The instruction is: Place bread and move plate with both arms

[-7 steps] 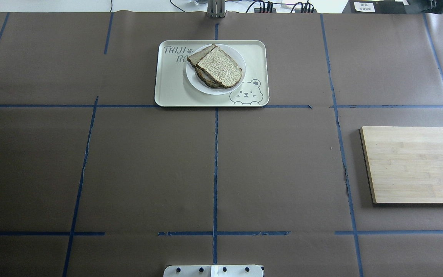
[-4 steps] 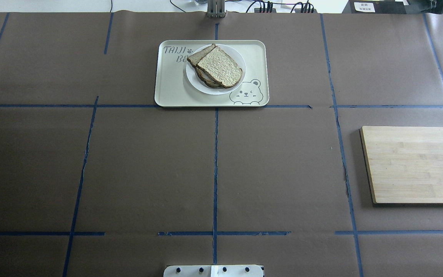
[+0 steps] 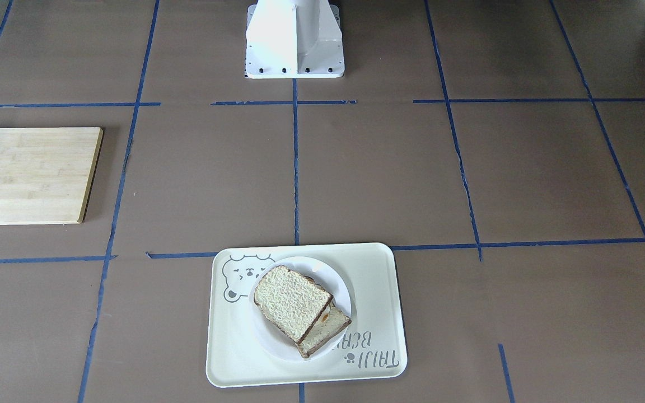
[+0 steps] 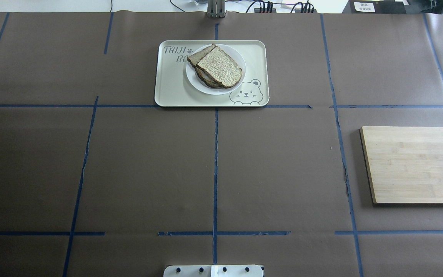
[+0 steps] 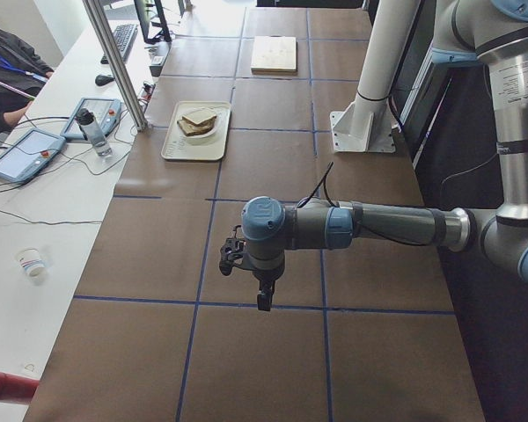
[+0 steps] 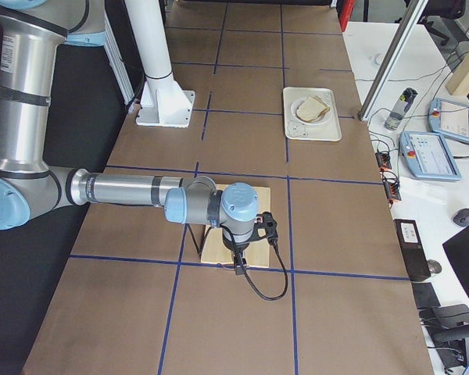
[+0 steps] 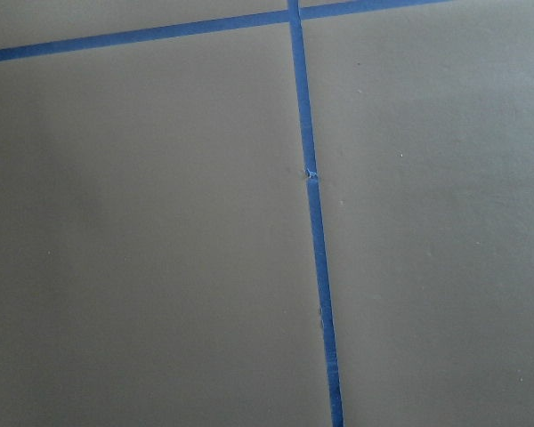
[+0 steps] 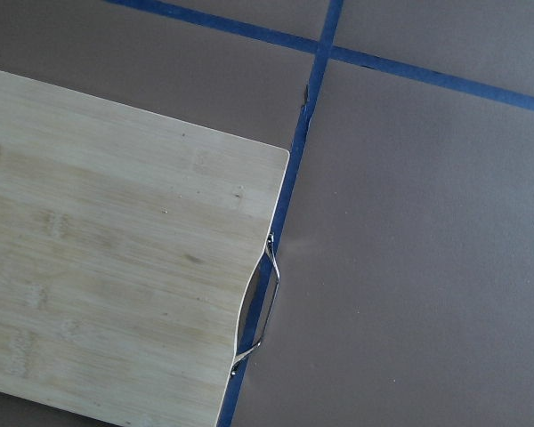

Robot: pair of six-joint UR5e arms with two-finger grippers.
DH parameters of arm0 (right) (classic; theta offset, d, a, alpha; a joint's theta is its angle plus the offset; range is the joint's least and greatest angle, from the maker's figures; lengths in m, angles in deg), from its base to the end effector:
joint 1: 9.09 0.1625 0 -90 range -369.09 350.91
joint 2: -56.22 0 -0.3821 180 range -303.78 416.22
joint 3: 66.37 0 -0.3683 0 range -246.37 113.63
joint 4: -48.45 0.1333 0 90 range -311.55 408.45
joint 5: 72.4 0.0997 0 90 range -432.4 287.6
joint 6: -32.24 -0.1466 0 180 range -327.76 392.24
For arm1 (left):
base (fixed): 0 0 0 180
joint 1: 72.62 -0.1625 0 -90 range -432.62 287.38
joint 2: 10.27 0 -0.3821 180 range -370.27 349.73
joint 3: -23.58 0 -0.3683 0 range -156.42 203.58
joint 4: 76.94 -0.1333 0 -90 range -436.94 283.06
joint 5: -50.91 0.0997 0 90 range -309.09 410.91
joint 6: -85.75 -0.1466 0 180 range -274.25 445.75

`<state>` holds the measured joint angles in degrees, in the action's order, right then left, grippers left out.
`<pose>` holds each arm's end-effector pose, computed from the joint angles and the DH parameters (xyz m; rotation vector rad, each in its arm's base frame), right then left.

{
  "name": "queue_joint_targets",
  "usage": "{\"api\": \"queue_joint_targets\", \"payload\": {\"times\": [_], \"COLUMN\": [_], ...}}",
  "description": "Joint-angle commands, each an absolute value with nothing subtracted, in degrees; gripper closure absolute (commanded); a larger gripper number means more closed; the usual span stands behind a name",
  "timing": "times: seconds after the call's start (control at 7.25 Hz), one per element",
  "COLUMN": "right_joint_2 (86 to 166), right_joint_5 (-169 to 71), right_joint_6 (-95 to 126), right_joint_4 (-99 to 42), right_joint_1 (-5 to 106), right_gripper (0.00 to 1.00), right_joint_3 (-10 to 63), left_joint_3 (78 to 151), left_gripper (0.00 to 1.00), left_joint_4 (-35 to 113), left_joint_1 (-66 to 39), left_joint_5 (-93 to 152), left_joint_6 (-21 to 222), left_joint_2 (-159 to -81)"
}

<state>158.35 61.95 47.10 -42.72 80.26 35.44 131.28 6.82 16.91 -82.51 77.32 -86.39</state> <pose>0.0265 -0.3853 0.6455 0.0714 -0.7732 -0.2469 -0.0295 -0.3712 0.6195 0.0125 0.7592 0.1318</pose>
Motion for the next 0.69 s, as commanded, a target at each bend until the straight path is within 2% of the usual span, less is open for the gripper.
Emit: {"api": "queue_joint_targets", "payload": {"times": [0.0, 0.55], "right_joint_2": [158.35, 158.53], "right_joint_5": [61.98, 61.98], "right_joint_6": [47.09, 47.09], "right_joint_4": [-42.69, -42.69], "right_joint_1": [79.94, 79.86], "right_gripper": [0.00, 0.00], "right_joint_3": [35.49, 35.32], "left_joint_3": [131.42, 131.42], "left_gripper": [0.00, 0.00], "left_joint_4": [6.82, 7.26], "left_joint_1": [16.77, 16.77], "left_joint_5": [-82.51, -82.60], "left_joint_6": [77.31, 77.31], "left_joint_2": [-86.47, -86.47]}}
